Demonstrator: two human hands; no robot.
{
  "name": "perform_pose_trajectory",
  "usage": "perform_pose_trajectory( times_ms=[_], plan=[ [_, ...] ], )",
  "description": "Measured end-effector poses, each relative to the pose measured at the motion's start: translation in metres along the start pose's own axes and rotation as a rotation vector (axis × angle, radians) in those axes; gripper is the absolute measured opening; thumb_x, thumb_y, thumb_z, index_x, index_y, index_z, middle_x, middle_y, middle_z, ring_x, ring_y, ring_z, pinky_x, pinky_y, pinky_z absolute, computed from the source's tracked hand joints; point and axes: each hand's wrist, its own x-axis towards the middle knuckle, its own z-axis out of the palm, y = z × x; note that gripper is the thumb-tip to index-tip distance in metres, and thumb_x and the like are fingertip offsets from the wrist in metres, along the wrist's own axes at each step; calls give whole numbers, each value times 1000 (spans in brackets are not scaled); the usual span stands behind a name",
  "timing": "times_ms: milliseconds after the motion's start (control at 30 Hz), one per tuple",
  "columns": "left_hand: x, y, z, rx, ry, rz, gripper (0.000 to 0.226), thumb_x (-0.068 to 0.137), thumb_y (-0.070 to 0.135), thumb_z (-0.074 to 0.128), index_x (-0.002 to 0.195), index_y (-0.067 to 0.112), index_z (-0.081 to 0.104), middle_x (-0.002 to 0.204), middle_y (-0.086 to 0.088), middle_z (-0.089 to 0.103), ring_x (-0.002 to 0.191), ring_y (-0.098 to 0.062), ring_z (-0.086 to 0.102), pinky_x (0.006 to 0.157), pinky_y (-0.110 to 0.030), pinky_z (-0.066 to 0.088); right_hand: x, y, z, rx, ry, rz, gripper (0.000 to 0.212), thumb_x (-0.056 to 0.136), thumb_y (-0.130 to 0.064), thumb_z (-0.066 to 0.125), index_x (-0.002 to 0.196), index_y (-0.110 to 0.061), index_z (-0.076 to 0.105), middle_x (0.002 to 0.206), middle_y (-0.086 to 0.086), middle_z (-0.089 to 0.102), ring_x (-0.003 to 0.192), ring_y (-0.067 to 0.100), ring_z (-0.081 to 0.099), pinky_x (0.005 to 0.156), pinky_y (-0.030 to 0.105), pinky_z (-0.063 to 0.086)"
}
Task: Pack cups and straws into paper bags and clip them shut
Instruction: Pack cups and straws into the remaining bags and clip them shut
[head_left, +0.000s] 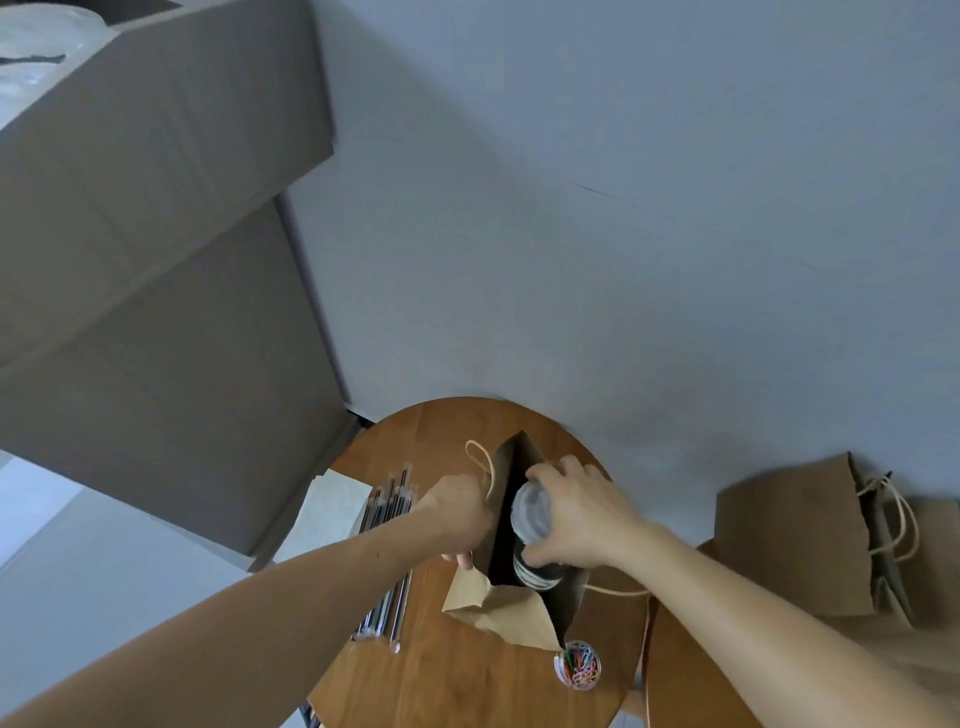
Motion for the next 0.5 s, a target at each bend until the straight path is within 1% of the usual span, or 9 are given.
perform_pose_trajectory(
  times_ms=[67, 133, 167, 233, 300, 333, 400, 467, 500],
  plan=[
    [-1, -3, 0, 23, -5, 14, 29, 99, 18, 38, 93, 1, 61, 69, -10, 74, 56, -16, 72, 74, -31, 62, 11, -6, 16, 15, -2, 68, 96, 61, -68, 66, 141, -28, 31, 133, 5, 40, 117, 31, 45, 78, 34, 46],
    [-2, -8, 1, 41, 5, 10, 30, 98, 18, 37, 95, 0, 62, 69, -11, 74, 56, -16, 71, 73, -30, 62, 21, -12, 35, -9, 20, 77, 95, 63, -68, 67, 140, -25, 30, 131, 8, 40, 113, 31, 47, 74, 31, 44],
    [-2, -11, 1, 32, 15, 9, 29, 98, 17, 37, 96, 0, 61, 68, -12, 74, 53, -16, 70, 70, -29, 62, 25, -14, 45, -12, 28, 73, 95, 64, -66, 68, 139, -24, 30, 129, 9, 39, 112, 31, 47, 75, 32, 46],
    [-2, -17, 1, 30, 40, 18, 23, 97, 17, 40, 94, 4, 58, 67, -12, 72, 52, -15, 69, 66, -28, 61, 33, -17, 65, 4, 15, 64, 93, 65, -62, 72, 136, -23, 28, 128, 9, 38, 113, 32, 47, 84, 35, 49],
    [-2, -22, 0, 62, 87, 31, 14, 97, 19, 45, 87, 14, 53, 68, -7, 68, 57, -16, 69, 62, -26, 59, 42, -19, 84, 6, -21, 65, 89, 67, -58, 75, 133, -23, 27, 129, 10, 37, 113, 33, 47, 91, 38, 48],
    [-3, -25, -1, 86, 111, 32, 13, 96, 20, 47, 84, 19, 51, 69, -5, 64, 61, -16, 68, 60, -25, 57, 47, -19, 93, -1, -45, 74, 89, 69, -56, 76, 134, -23, 25, 130, 11, 36, 114, 34, 47, 93, 39, 47],
    [-3, -30, -2, 116, 141, 21, 16, 95, 20, 50, 80, 23, 47, 71, -2, 61, 65, -15, 66, 58, -21, 53, 57, -21, 110, -17, -105, 97, 89, 72, -49, 78, 137, -24, 22, 135, 11, 32, 118, 36, 45, 95, 41, 47],
    [-3, -34, -3, 121, 153, 3, 16, 94, 19, 52, 79, 21, 47, 71, 0, 59, 65, -15, 65, 55, -20, 50, 66, -24, 125, -41, -154, 108, 87, 76, -37, 78, 139, -26, 20, 139, 12, 27, 121, 37, 41, 93, 44, 48],
    [-2, -35, -3, 127, 157, -1, 12, 93, 19, 53, 82, 19, 49, 71, -1, 58, 66, -16, 65, 57, -21, 50, 69, -25, 131, -60, -162, 104, 84, 78, -32, 76, 140, -26, 20, 140, 12, 25, 122, 38, 40, 92, 45, 49]
  ],
)
